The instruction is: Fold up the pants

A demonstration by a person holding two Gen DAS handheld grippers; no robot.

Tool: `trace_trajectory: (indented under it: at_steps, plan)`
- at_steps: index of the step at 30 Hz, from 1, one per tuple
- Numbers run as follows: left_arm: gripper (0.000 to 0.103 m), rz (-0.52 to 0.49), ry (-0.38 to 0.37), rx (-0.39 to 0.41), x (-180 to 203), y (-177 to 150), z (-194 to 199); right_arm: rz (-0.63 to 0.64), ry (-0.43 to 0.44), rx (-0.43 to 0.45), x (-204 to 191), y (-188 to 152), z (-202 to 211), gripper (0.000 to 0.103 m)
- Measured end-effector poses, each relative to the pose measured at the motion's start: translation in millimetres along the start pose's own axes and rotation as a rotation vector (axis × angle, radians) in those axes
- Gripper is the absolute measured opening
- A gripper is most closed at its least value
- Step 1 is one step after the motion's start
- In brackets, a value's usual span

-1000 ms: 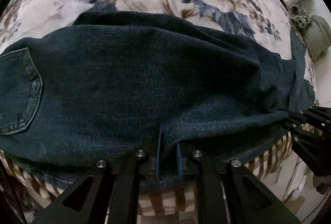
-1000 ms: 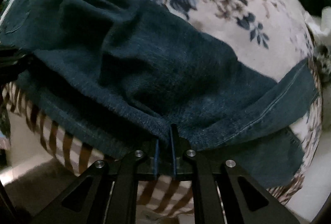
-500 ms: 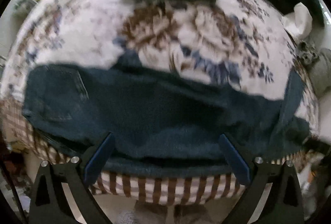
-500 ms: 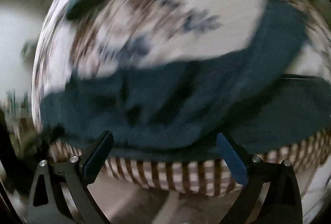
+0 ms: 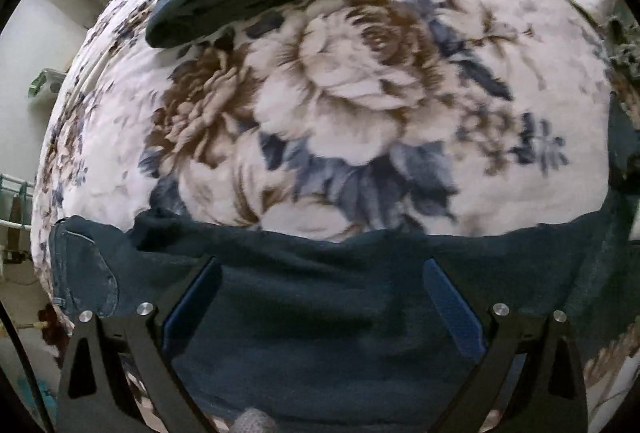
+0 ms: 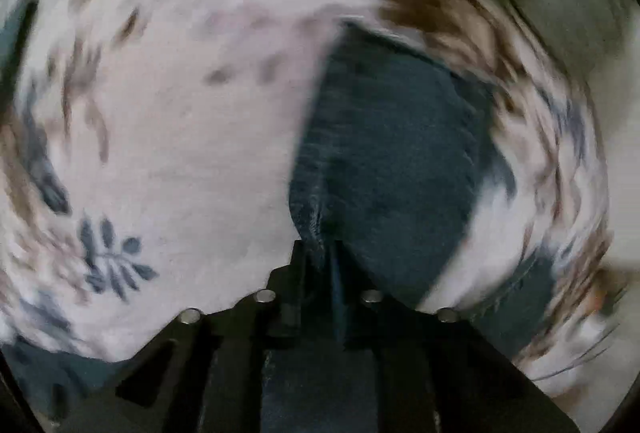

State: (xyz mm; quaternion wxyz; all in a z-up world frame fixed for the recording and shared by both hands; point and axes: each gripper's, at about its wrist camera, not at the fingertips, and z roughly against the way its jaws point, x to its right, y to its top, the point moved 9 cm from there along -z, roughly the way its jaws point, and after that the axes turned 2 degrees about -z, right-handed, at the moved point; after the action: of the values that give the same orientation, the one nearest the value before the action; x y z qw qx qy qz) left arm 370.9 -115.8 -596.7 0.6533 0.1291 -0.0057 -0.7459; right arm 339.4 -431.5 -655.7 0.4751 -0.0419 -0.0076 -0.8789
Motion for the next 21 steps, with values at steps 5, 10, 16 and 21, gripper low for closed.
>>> trace_trajectory:
  at_steps: [5, 10, 16, 21]
  plan:
    - [0.103, 0.007, -0.081, -0.032, 22.7, -21.5, 14.6, -0.314, 0.158, 0.035, 99.1, -58.7, 41.5, 0.009]
    - [0.103, -0.015, -0.140, -0.094, 56.3, -53.8, 14.4, -0.511, 0.338, -0.090, 158.8, -114.3, 1.2, 0.014]
    - [0.103, -0.048, -0.145, -0.095, 80.5, -65.4, 13.4, -0.666, 0.581, 0.021, 175.9, -103.3, -6.8, 0.043]
    - [0.103, -0.046, -0.141, -0.088, 91.0, -62.7, 11.7, -0.721, 0.591, -0.024, 173.2, -85.9, -36.8, 0.009]
